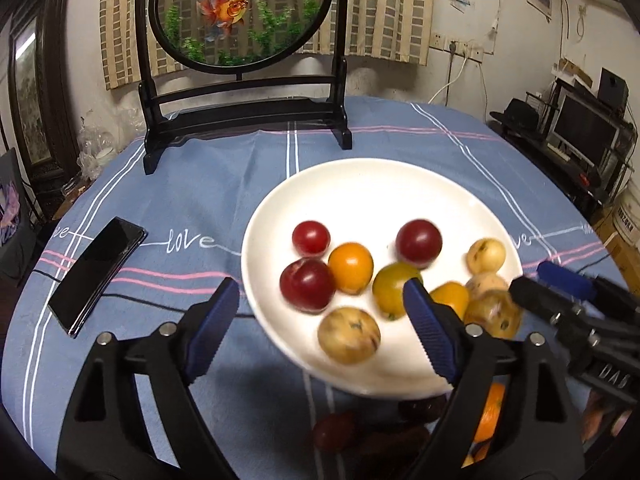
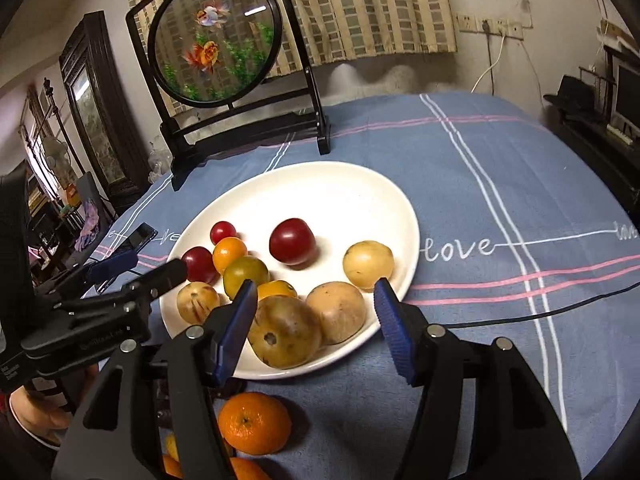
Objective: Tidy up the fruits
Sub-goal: 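Carry both fruits over the white plate and open both grippers to release them, then grasp a dark purple plum with the left gripper while the right gripper grasps an orange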
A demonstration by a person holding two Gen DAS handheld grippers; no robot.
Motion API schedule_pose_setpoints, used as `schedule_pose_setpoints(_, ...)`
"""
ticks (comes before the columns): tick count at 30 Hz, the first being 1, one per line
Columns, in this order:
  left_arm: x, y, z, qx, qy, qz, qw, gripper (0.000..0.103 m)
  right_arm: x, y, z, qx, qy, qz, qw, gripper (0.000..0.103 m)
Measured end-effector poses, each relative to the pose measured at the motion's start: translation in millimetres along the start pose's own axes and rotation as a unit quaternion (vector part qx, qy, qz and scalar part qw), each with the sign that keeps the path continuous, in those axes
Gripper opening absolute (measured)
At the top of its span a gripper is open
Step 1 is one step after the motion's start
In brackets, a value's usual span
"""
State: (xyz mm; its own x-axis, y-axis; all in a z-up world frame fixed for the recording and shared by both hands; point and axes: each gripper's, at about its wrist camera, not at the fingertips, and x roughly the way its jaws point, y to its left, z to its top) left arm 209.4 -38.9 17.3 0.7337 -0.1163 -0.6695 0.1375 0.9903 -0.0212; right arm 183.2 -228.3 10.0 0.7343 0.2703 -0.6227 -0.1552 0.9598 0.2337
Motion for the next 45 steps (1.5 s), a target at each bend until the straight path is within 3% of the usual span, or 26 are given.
schedule_pose_setpoints(14,-19.5,24.0,-24.8,-0.032,0.015,-0.004,0.9994,0.09,-18.7,-9.9,-27.1,0.005,-0.001,-0.02,1.0,0.062)
schedule_pose_setpoints(21,-23.9,24.4,-45.6,-0.017,0.034,0.004,0.9993,0.091,-28.0,-6.3,-45.7,0.001,0.027,0.007,1.0,0.062)
schedule_pose_setpoints(30,-47.3,22.9,-65.5,0.01,0.034,-0.006,0.9993,0.093,-52.4,22.1,-70.3,-0.075,0.046,0.018,0.996,0.062)
schedule_pose_setpoints(45,-61.3,33.5,-87.4,0.016,0.05,0.003,0.9986,0.093,-42.2,44.0,-93.3,-0.142,0.114,0.008,0.983,0.062)
